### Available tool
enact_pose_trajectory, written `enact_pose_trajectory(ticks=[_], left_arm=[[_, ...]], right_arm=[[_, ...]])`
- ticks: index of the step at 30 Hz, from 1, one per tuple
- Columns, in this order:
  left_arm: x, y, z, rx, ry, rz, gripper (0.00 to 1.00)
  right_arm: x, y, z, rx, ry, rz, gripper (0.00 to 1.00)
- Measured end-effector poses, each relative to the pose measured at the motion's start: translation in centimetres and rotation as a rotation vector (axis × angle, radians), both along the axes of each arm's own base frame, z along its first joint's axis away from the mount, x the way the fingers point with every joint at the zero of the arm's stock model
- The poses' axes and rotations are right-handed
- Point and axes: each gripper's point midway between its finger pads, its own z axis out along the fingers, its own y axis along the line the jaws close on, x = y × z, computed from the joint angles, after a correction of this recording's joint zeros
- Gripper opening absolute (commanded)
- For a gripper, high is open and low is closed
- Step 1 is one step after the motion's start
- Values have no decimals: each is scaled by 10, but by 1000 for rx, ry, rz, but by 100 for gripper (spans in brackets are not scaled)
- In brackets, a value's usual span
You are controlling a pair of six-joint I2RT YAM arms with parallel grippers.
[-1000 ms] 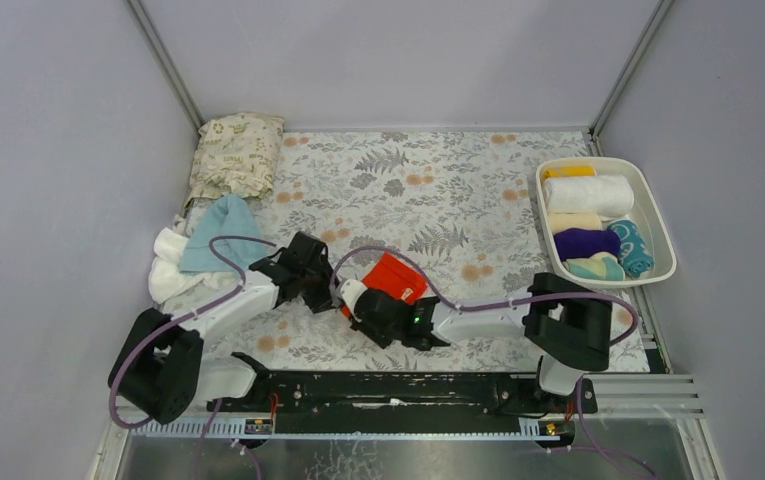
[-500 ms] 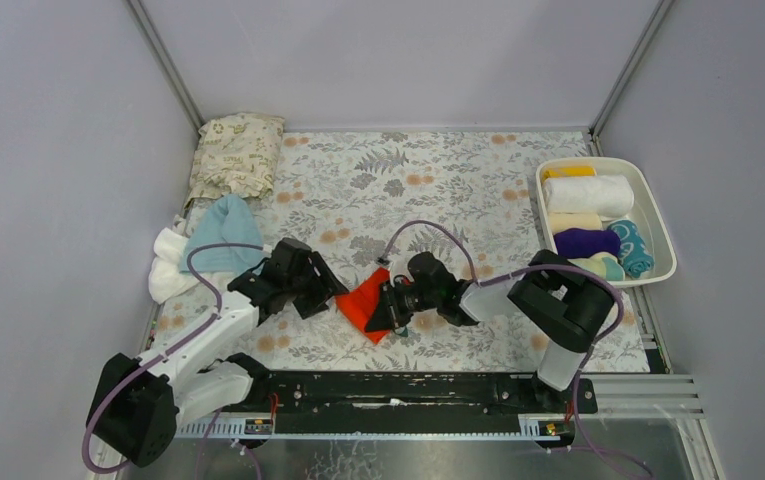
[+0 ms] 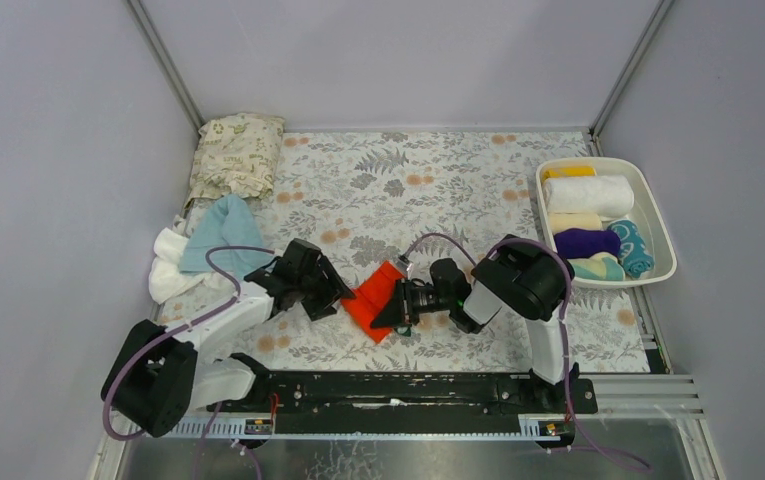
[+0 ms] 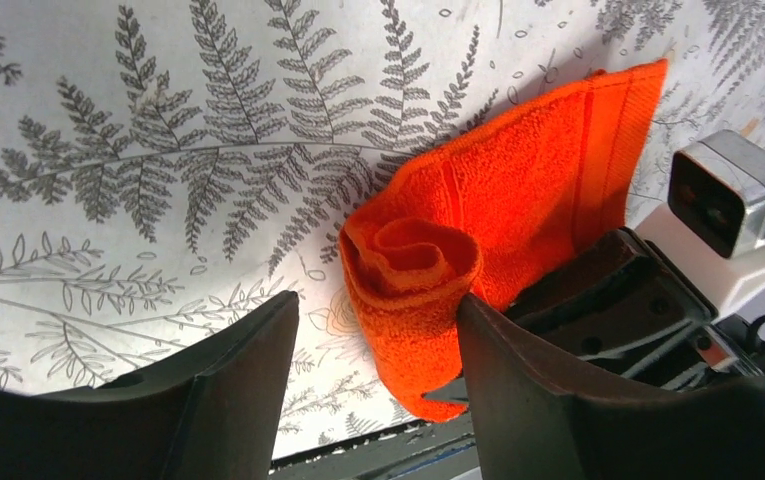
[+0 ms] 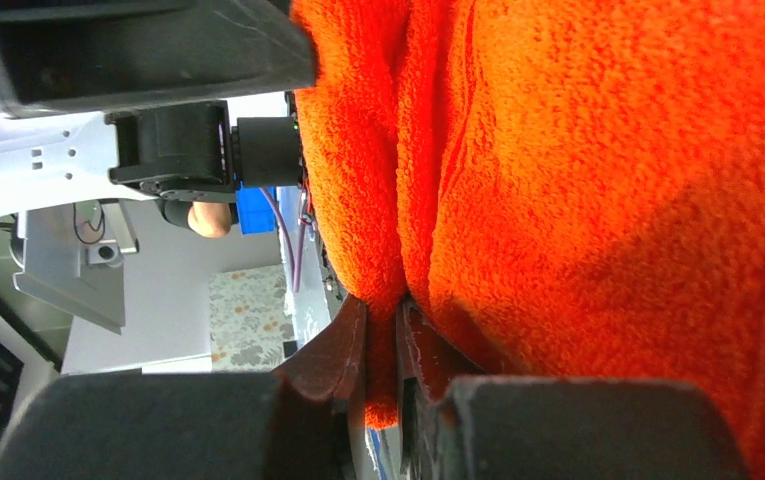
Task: Roll the towels
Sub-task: Pick up the towel at the center of the board.
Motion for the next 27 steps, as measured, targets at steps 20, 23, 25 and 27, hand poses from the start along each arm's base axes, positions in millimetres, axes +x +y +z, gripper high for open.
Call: enact_pose_trajectory(ticks=[20, 23, 25, 27], left_arm=[[12, -9, -26, 5, 41, -1, 38], [12, -10, -26, 5, 42, -2, 38], [13, -11, -26, 6, 43, -4, 38], [13, -12, -26, 8, 43, -9, 38]], right_arm=[[15, -14, 22, -134, -127, -28, 52], [23, -20, 35, -200, -238, -35, 59], [28, -25, 40, -267, -312, -43, 61], [29, -28, 46, -346, -401, -38, 63]])
